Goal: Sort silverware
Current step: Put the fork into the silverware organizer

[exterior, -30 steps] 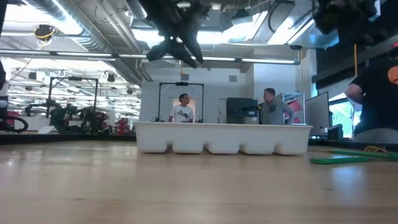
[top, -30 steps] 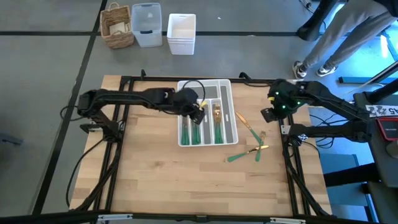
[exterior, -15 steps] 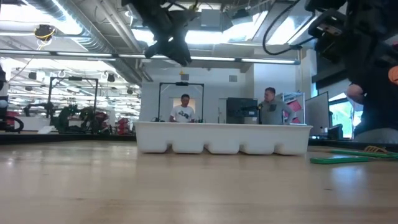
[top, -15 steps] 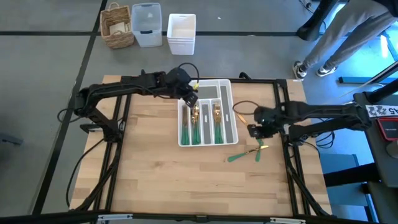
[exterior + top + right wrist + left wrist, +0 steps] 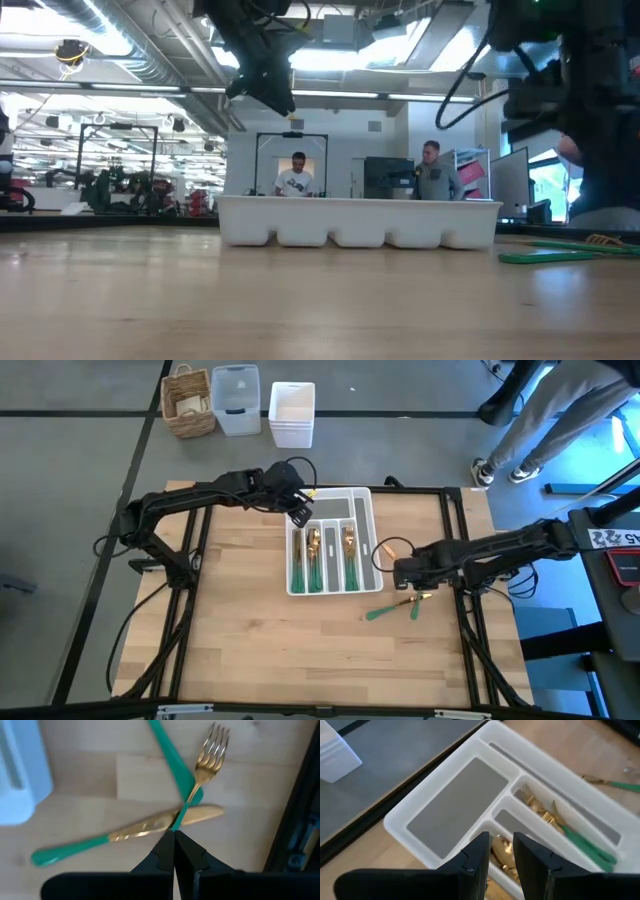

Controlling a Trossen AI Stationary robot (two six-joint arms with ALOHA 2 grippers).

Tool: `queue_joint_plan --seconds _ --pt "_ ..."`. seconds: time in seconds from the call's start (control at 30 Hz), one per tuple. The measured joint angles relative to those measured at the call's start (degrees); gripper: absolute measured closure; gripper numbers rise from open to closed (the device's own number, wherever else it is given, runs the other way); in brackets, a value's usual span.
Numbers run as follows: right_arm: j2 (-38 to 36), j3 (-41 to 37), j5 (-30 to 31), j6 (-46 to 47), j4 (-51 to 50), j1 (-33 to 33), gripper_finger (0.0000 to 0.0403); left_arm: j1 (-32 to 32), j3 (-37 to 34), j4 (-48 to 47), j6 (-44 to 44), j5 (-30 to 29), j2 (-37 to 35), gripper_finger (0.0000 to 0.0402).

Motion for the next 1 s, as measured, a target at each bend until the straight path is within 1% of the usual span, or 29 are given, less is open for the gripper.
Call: queue_joint_plan --seconds 0.13,0.37,0.47,0.57,0.63,0.73,0.83,0.93,1.0 --pt "4.31 0.00 1.56 -0.01 -0.09 -0.17 0.0397 0.62 0.00 -1.26 1.78 0.25 0.01 0.0320" --pt "9.58 0.00 1.48 -0.03 -0.28 -0.17 0.0394 1.15 0.00 -2.60 4.04 0.42 -0.01 0.0320" --pt "10.21 0.02 -0.16 -0.04 -0.43 -0.17 0.0376 1.15 0.00 -2.74 5.22 0.42 -0.01 0.0320" --pt "10.26 0.02 -1.09 -0.03 -0.78 -0.20 0.0344 1.15 0.00 -3.66 5.72 0.43 -0.01 0.0320" --pt "10.26 0.02 -0.83 0.12 -0.90 -0.22 0.0321 1.15 0.00 -3.83 6.62 0.43 -0.01 0.0320" --pt "10.26 -0.12 1.67 0.52 -0.97 -0.22 0.0296 1.13 0.00 -3.78 6.89 0.43 -0.01 0.0320" --pt "10.26 -2.43 2.26 3.36 1.75 -0.22 0.0286 1.13 0.00 -3.77 6.83 0.43 -0.01 0.0320" --pt "10.26 -5.89 -1.20 4.82 6.03 -0.20 0.0287 1.13 0.00 -3.76 6.80 0.43 -0.01 0.0320" --pt "10.26 -8.09 -2.26 4.89 8.15 -0.20 0.0290 1.13 0.00 -3.76 6.78 0.43 -0.01 0.0320"
